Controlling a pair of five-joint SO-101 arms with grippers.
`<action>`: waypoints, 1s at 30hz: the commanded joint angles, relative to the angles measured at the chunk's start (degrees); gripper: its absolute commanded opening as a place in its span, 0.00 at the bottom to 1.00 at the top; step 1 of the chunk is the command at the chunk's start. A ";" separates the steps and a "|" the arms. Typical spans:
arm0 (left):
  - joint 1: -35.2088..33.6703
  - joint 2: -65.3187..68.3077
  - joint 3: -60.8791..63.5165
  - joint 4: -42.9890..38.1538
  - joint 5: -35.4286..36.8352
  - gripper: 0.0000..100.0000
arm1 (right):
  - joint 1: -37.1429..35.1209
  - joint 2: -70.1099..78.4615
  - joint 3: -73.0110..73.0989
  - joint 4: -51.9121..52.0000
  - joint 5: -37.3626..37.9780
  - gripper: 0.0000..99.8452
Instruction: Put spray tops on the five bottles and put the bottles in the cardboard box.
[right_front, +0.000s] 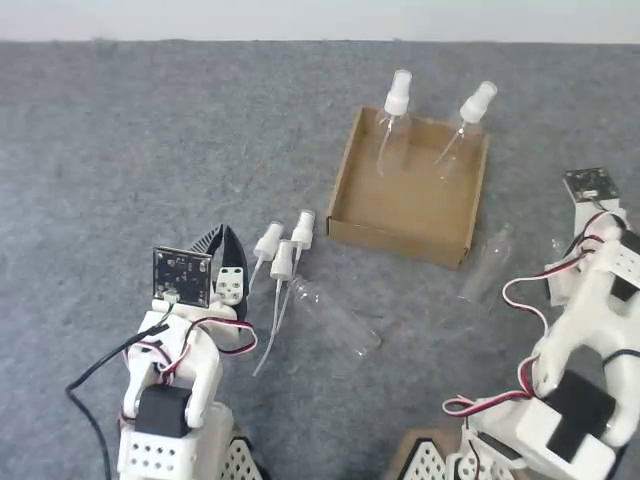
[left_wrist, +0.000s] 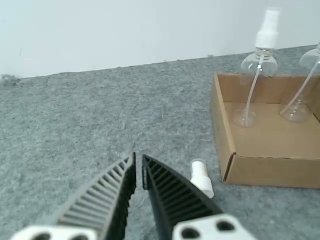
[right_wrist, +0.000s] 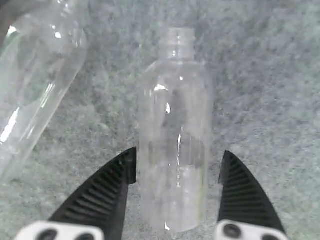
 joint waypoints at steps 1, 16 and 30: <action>0.18 -0.35 -3.82 2.11 0.53 0.01 | 0.48 -0.84 -2.90 3.74 0.62 0.21; -0.35 33.41 -29.93 8.62 -10.02 0.01 | 0.75 -0.84 -12.84 14.55 1.05 0.21; -0.18 84.22 -58.86 12.75 -13.98 0.20 | 0.75 -0.57 -12.84 14.64 3.25 0.21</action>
